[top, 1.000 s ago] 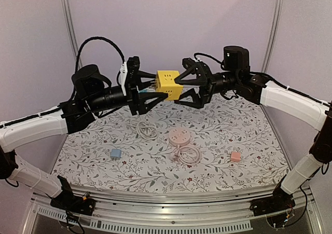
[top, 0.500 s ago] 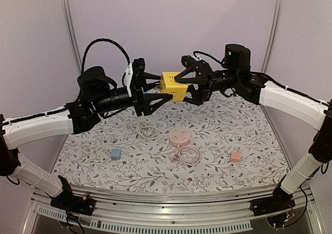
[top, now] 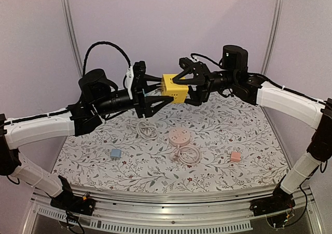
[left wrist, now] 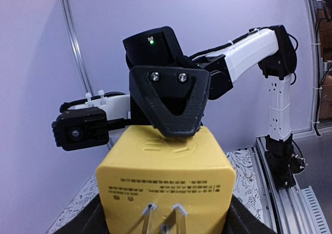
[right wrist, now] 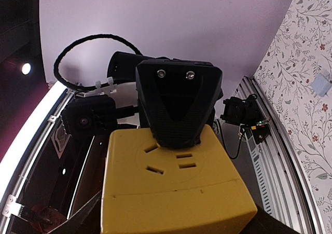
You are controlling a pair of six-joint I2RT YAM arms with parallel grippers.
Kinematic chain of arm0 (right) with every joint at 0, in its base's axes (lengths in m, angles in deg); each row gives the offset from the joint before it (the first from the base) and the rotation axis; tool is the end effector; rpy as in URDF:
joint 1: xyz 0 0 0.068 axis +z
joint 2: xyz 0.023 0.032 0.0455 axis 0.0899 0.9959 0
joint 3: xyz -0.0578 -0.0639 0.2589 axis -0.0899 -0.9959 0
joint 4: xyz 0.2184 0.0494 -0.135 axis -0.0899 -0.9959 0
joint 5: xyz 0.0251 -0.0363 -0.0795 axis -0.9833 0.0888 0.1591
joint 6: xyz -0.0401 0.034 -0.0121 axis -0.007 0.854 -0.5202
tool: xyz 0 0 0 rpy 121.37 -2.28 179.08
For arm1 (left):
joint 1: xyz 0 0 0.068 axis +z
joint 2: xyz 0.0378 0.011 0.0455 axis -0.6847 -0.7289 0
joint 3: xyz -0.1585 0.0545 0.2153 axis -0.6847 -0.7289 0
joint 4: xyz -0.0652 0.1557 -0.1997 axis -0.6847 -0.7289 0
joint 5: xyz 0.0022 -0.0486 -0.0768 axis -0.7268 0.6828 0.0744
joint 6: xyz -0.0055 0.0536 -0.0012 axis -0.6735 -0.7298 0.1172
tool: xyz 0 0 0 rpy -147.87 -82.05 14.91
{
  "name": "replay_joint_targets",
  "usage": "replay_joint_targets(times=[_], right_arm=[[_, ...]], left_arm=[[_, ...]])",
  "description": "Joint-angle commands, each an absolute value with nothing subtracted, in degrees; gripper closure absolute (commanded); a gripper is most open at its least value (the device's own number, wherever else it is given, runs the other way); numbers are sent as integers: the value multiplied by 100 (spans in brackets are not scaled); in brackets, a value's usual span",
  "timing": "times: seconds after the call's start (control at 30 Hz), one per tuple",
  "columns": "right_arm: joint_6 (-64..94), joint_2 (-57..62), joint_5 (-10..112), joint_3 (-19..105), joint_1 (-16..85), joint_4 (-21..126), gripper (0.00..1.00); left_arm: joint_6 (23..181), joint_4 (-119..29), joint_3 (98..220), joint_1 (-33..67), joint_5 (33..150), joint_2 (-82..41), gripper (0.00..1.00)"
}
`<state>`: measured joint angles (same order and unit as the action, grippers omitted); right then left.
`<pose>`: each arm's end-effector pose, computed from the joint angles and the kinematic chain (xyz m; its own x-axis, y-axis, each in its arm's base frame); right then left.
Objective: Insert the plug
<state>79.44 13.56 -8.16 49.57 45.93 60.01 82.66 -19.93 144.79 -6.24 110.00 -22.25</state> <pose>0.2591 0.2665 0.3886 -0.9178 -0.2897 -0.2714 -0.2656 -0.0601 0.9622 0.1932 -0.2505 0.3635 0.2164 -0.0784 -0.9731 0.9482 0.2543 0.1904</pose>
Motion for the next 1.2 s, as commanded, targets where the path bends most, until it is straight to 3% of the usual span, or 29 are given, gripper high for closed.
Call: replay_joint_targets(times=[0.0,0.13,0.33,0.37,0.4,0.43,0.5,0.53,0.73,1.17], right_arm=[[8009,1441,-835,5085,4625,6139,27],[8059,1449,-815,5076,4629,6202,36],[8101,1443,-841,5052,4632,6245,59],[8095,1433,-834,5039,4631,6245,63],[8089,1424,-826,5026,4629,6245,68],[8085,1409,-812,5016,4632,6245,72],[8063,1390,-806,5011,4628,6232,80],[8055,1388,-802,5014,4621,6224,83],[7360,1418,-510,5279,4477,5039,100],[4681,1875,1223,6815,4257,1418,100]], left_arm=[[8155,-1772,14382,-739,10947,-2289,100],[8069,-1805,14345,-793,10805,-2289,100],[8001,-1804,14280,-873,10584,-2289,100],[8002,-1805,14270,-882,10536,-2295,95],[8009,-1835,14276,-889,10497,-2305,80],[8056,-1871,14285,-897,10380,-2306,54],[8085,-1906,14274,-912,10208,-2273,13],[8070,-1938,14251,-917,10150,-2236,2],[8006,-2331,13974,-922,9844,-1796,0],[8415,-4650,13426,-920,8377,-102,1]])
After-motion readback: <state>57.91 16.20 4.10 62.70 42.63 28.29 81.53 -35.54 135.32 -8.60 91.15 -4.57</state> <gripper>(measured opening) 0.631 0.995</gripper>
